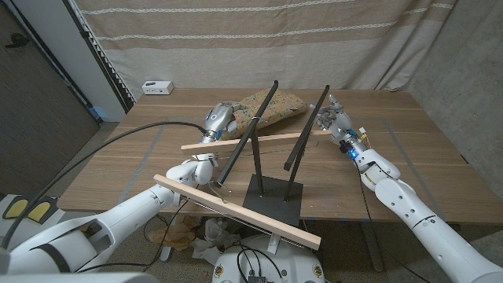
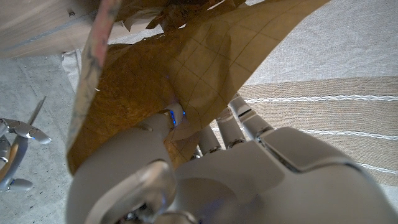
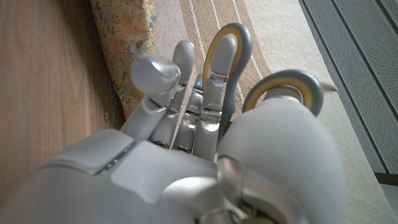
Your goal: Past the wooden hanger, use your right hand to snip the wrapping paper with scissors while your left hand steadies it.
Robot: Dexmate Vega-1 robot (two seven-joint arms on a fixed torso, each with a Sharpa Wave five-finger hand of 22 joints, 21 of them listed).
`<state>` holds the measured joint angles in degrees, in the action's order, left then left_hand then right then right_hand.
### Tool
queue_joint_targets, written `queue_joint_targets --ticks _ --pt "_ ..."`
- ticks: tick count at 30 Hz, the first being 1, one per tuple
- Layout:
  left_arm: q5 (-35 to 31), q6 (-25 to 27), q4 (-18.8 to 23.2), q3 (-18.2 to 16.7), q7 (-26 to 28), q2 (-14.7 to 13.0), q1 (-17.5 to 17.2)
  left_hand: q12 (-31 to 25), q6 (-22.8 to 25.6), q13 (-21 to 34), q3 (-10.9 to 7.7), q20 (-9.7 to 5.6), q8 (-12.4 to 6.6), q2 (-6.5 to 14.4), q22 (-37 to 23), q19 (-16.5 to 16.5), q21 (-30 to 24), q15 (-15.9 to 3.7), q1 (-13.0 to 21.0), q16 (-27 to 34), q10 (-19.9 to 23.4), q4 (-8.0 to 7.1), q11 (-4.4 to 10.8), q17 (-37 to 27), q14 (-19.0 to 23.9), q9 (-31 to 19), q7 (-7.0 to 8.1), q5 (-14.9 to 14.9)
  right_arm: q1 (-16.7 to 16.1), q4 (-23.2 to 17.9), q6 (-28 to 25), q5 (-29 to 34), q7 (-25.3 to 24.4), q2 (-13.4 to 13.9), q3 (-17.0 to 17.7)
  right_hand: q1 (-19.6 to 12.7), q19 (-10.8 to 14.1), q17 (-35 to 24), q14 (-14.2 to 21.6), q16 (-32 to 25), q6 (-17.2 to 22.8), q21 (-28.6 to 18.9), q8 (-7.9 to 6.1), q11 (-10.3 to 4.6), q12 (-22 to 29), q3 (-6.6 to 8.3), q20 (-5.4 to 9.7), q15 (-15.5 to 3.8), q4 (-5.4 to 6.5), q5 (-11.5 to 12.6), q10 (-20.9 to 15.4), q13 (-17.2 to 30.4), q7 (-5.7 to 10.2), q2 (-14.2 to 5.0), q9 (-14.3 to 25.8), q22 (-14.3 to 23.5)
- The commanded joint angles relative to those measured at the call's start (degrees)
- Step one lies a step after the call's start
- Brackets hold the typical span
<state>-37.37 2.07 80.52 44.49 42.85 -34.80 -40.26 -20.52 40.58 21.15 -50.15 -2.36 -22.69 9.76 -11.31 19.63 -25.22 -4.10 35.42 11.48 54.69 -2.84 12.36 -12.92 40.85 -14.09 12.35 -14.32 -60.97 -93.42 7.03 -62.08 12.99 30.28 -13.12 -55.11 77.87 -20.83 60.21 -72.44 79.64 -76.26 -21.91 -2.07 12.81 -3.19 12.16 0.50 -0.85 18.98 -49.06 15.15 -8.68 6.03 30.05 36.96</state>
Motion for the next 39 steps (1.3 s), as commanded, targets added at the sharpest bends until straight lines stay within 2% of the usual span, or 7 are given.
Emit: queue_joint_targets --ticks 1,10,20,25,31,36,39 --pt "-0.1 -0.16 -0.13 -0.07 0.3 -0.17 0.02 -0.02 0.46 0.25 -0.04 -2.03 -0.2 -0.03 -0.32 0.46 -0.02 -9.26 0.56 0.08 0.52 0.31 -0.1 -0.17 0.45 -0.15 0.17 -0.11 -0.14 -0.67 0.15 0.54 -1.13 0.79 -0.35 -3.86 0.09 0.49 17.69 -1.21 -0.16 0.15 -3.37 -0.22 0.17 0.33 0.64 -13.14 -1.81 0.89 -0.91 0.6 0.18 -0.74 3.88 0.54" --pt "0.08 -0.13 -0.06 -0.22 0.31 -0.27 -0.13 -0.01 0.43 0.29 -0.02 -2.01 -0.17 -0.04 -0.34 0.46 -0.04 -9.22 0.59 0.07 0.54 0.33 -0.11 -0.17 0.46 -0.1 0.17 -0.11 0.07 -0.23 0.91 1.49 -1.09 0.79 -0.78 -7.49 0.56 1.32 18.41 -2.2 -2.51 0.0 -9.57 -0.92 -0.19 0.48 0.63 -13.16 -3.21 1.62 -1.21 2.01 0.47 -2.0 13.18 1.42" --pt "0.13 0.25 0.33 -0.34 0.07 -0.39 -0.35 0.03 0.47 0.33 -0.01 -2.05 -0.2 -0.07 -0.35 0.49 -0.08 -9.17 0.56 0.05 0.54 0.22 -0.12 -0.16 0.48 -0.11 0.17 -0.11 -0.15 -0.05 1.31 1.99 -1.07 1.23 -0.77 -10.73 0.38 2.36 18.32 -3.52 -8.56 0.27 -24.45 -0.06 0.32 -0.17 0.64 -13.14 -3.9 1.91 -2.04 6.39 2.29 -3.73 38.19 2.11" --pt "-0.02 0.98 0.97 -0.87 0.39 -0.69 -0.5 0.03 0.51 0.35 -0.01 -2.02 -0.25 -0.09 -0.36 0.43 -0.07 -9.19 0.54 0.02 0.57 0.18 -0.11 -0.14 0.46 -0.15 0.17 -0.11 -0.41 -0.66 1.61 2.98 -1.26 2.01 -0.79 -13.34 0.22 1.87 17.8 -4.0 -8.74 0.4 -30.85 -0.34 1.85 0.3 0.66 -13.27 -4.79 2.03 -6.47 8.46 1.8 -4.69 41.16 2.27" --pt "-0.25 1.7 1.54 -1.4 0.51 -1.24 -0.54 0.07 0.47 0.35 0.01 -1.9 -0.21 -0.11 -0.36 0.28 -0.02 -9.16 0.5 0.01 0.56 0.12 -0.11 -0.13 0.44 -0.09 0.18 -0.1 -0.49 -1.17 1.67 3.41 -1.94 2.15 -0.98 -24.74 -0.38 -1.31 16.19 -4.14 -10.3 0.73 -40.22 -1.09 7.0 5.42 0.71 -13.41 -8.45 0.24 -15.55 15.58 0.77 -9.08 40.97 2.42" --pt "-0.29 1.78 1.66 -1.52 0.5 -1.46 -0.6 0.09 0.39 0.36 0.01 -1.88 -0.14 -0.13 -0.36 0.23 -0.01 -9.16 0.46 -0.01 0.57 0.05 -0.09 -0.12 0.42 -0.04 0.18 -0.1 -0.59 -1.41 1.63 3.82 -3.31 2.01 -1.13 -28.63 -2.98 -5.47 14.12 -2.07 -13.81 1.7 -47.33 -2.51 12.63 8.93 0.79 -13.45 -8.47 -5.49 -16.84 26.16 2.02 -8.91 41.15 1.69" --pt "-0.13 1.74 1.75 -1.64 0.39 -1.64 -0.74 0.11 0.36 0.36 0.0 -1.88 -0.12 -0.14 -0.36 0.21 -0.01 -9.14 0.44 -0.02 0.56 0.01 -0.09 -0.11 0.39 -0.02 0.19 -0.1 -0.71 -1.61 1.45 3.72 -4.38 1.77 -1.12 -29.44 -4.65 -5.0 15.33 2.61 -17.22 0.48 -56.77 -4.12 22.42 11.87 0.8 -13.55 -8.31 -5.32 -15.06 42.34 3.89 -6.7 41.25 5.58"
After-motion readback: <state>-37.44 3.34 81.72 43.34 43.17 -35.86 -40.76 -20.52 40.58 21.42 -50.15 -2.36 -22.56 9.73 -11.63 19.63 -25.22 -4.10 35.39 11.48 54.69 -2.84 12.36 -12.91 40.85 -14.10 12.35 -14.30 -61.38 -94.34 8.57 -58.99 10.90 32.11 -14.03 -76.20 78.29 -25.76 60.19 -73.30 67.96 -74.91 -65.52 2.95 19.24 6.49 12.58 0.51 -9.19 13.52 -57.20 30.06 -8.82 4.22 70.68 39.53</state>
